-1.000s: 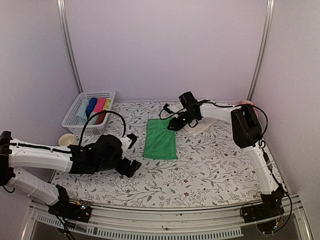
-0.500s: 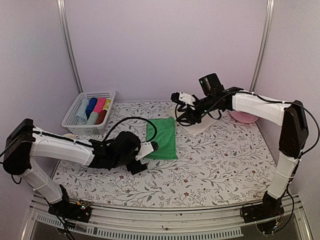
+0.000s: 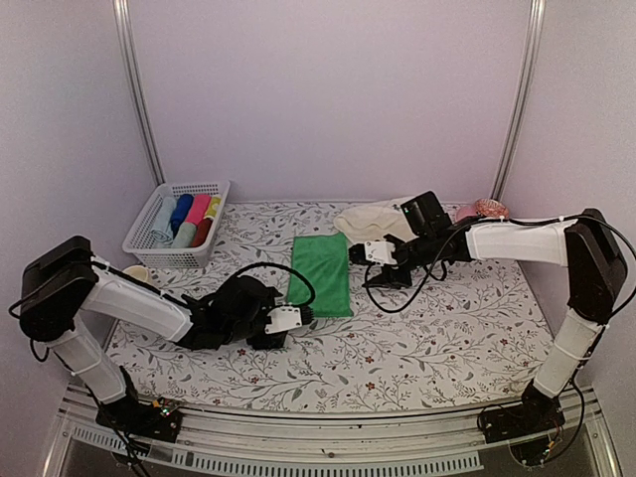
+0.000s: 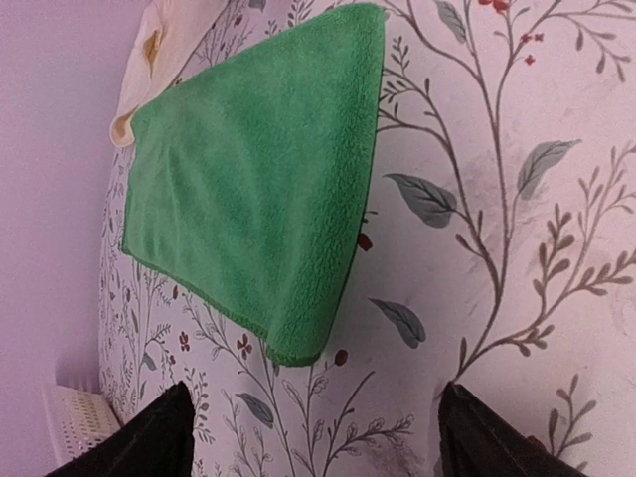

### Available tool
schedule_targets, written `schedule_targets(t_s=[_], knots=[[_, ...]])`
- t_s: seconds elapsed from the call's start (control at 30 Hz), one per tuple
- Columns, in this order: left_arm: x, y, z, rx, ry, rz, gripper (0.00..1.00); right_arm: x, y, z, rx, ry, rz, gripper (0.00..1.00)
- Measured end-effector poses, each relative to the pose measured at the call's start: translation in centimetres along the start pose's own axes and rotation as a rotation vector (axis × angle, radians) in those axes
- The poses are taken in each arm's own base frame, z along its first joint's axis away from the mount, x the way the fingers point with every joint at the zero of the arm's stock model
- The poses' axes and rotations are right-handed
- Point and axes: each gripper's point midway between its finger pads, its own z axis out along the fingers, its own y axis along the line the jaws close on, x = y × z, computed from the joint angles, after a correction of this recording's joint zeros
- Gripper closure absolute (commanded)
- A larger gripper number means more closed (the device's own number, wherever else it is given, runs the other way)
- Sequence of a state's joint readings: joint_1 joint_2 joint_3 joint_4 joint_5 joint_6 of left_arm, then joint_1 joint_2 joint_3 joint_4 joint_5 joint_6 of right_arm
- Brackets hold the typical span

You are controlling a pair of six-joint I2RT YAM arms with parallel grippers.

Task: Roll the towels
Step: Pick up the towel from the center of the board.

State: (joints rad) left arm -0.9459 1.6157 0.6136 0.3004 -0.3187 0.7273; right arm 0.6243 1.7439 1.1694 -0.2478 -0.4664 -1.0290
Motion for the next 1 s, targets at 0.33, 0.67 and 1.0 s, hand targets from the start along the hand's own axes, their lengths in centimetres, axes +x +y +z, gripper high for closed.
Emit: schedule_targets(t_s=[0.33,0.67,1.0], knots=[[0.0,1.2,3.0,0.02,0.016,0.057,0.4,-0.2,-0.3,-0.1,0.021,0.003,-0.038,0.5],[-0.5,0.4,4.9,0.078,0.018,0.07,0.61,0.2,0.9,-0.9,0.017,0.01,-0.11,0.5],[-0.9,-0.7,5.9,0.176,0.037,0.014,1.0,1.1,3.5,-0.7,-0.049,-0.009,-0.171,0.49]])
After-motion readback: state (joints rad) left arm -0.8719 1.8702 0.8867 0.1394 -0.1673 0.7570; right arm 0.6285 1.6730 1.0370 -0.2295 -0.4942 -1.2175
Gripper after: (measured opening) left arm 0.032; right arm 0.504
